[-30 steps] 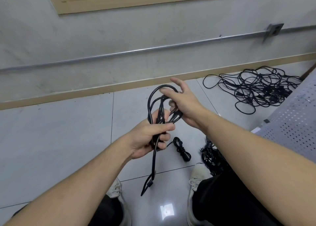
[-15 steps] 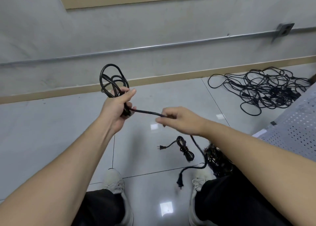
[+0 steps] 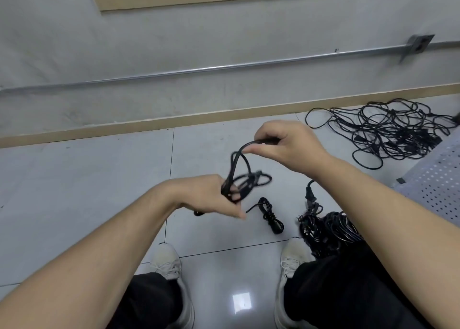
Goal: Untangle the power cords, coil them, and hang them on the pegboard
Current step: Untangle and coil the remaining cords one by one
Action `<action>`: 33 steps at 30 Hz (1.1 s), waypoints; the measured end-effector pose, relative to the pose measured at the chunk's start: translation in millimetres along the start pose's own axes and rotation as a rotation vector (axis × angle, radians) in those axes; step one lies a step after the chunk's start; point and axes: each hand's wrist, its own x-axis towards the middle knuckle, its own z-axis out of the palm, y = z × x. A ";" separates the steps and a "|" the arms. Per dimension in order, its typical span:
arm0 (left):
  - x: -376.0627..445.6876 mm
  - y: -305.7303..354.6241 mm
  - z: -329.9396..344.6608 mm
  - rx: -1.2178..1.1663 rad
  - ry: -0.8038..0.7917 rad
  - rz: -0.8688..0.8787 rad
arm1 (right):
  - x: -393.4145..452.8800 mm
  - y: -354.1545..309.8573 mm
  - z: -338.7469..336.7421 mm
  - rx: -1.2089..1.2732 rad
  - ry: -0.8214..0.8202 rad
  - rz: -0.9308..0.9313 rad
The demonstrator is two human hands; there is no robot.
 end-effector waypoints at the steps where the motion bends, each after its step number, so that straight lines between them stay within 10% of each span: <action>1: -1.7 3.6 5.2 0.025 -0.076 0.034 | 2.2 -0.1 0.8 0.064 -0.055 0.006; 17: -9.0 -10.8 -1.2 -0.618 0.369 0.146 | 7.2 14.5 17.2 1.169 -0.513 0.801; 23: -8.1 -1.5 3.2 -0.925 0.239 0.303 | -0.3 10.9 35.8 0.855 -0.389 0.688; 33: -3.2 -29.0 -13.1 -1.145 0.242 -0.068 | -23.6 9.9 32.2 -0.172 -0.443 -0.025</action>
